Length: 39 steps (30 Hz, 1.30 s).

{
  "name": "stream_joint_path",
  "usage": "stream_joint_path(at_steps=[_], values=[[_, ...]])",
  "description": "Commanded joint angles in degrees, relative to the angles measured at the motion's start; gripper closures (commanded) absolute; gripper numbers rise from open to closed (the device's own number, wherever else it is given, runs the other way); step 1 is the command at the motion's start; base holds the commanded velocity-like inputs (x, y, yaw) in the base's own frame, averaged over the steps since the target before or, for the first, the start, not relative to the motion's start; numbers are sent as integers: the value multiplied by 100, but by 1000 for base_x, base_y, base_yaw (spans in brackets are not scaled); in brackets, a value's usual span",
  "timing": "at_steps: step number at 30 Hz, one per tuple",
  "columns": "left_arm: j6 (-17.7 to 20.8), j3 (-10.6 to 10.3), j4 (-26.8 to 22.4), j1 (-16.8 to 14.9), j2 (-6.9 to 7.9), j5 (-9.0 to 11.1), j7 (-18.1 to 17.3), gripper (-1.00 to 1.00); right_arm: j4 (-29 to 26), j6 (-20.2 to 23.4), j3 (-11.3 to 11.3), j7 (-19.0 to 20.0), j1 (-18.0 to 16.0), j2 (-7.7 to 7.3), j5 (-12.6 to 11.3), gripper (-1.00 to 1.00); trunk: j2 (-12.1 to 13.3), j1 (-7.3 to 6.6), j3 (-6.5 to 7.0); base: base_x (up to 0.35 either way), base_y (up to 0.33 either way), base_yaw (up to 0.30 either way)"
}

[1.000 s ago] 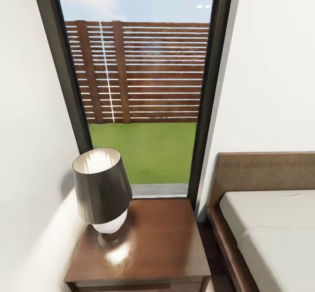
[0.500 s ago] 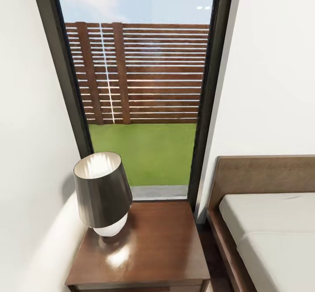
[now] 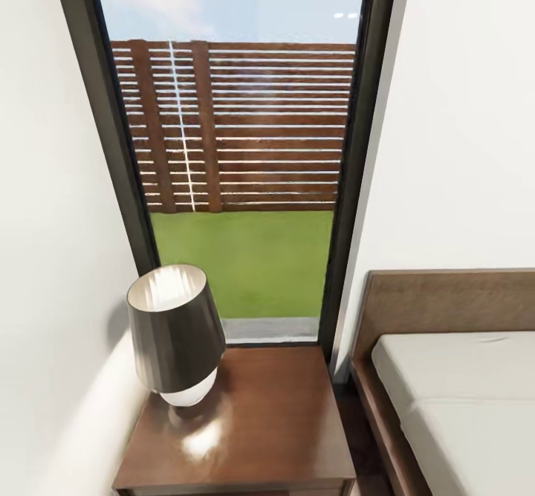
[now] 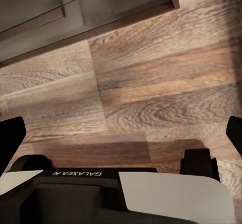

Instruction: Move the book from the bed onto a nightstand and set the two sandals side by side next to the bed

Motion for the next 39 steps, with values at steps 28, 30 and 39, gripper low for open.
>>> stream_joint_path(at_steps=[28, 30, 39], values=[[-22, -46, 10, -5, 0, 60, -19, -100, 10, 25, -40, 19, -7, -4, -15, -100, 1121, -616, 498, 0, 0, 0], [-25, -46, 10, -5, 0, 60, -16, -100, 9, 25, -40, 19, -7, -4, -13, -100, 1202, -660, 534, 0, 0, 0], [-137, -39, -2, -5, -15, 77, -22, -100, 12, 25, -40, 19, -7, -4, -13, -100, 1562, -858, 695, 0, 0, 0]])
